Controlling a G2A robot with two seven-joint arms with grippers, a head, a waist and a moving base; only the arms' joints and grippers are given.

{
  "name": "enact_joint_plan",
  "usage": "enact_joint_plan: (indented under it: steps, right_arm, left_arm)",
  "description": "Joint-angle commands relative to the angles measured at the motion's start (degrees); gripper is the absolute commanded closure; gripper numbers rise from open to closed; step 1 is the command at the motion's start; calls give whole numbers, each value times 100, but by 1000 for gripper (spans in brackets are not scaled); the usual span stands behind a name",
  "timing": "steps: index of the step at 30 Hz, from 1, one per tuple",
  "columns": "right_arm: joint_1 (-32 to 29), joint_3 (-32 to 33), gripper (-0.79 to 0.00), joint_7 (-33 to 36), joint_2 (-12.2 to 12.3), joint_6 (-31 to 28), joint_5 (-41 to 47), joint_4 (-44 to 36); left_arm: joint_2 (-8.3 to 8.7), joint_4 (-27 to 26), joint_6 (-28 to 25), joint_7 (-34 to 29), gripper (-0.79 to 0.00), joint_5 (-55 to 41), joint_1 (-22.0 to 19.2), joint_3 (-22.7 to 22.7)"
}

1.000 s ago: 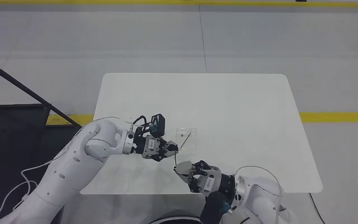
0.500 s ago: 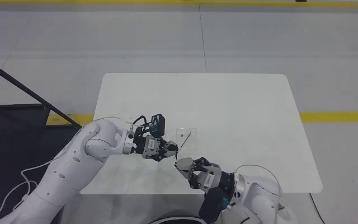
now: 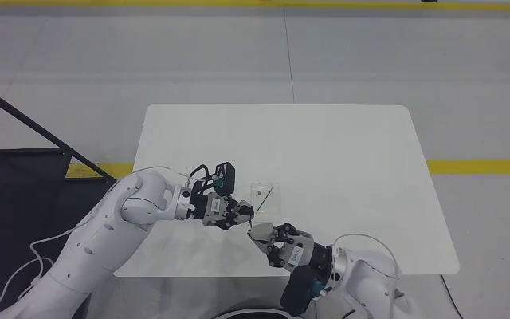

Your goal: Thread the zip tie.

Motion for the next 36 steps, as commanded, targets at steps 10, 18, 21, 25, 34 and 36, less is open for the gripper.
enact_joint_plan:
  steps: [10, 18, 21, 25, 34, 36]
  right_arm:
    - [28, -17, 0, 124, 17, 94, 42, 28]
    - [2, -42, 0, 200, 22, 321, 9, -3]
    - [-16, -50, 0, 270, 22, 432, -37, -26]
    - [-37, -88, 0, 380, 18, 577, -86, -62]
    - [-79, -171, 0, 442, 0, 989, -182, -97]
    - [-65, -186, 0, 456, -3, 1010, -182, -89]
  left_arm:
    - [0, 0, 0, 0, 0, 0, 0, 0]
    - [0, 0, 0, 0, 0, 0, 0, 0]
    - [0, 0, 0, 0, 0, 0, 0, 0]
    - [0, 0, 0, 0, 0, 0, 0, 0]
    - [0, 0, 0, 0, 0, 0, 0, 0]
    - [0, 0, 0, 0, 0, 0, 0, 0]
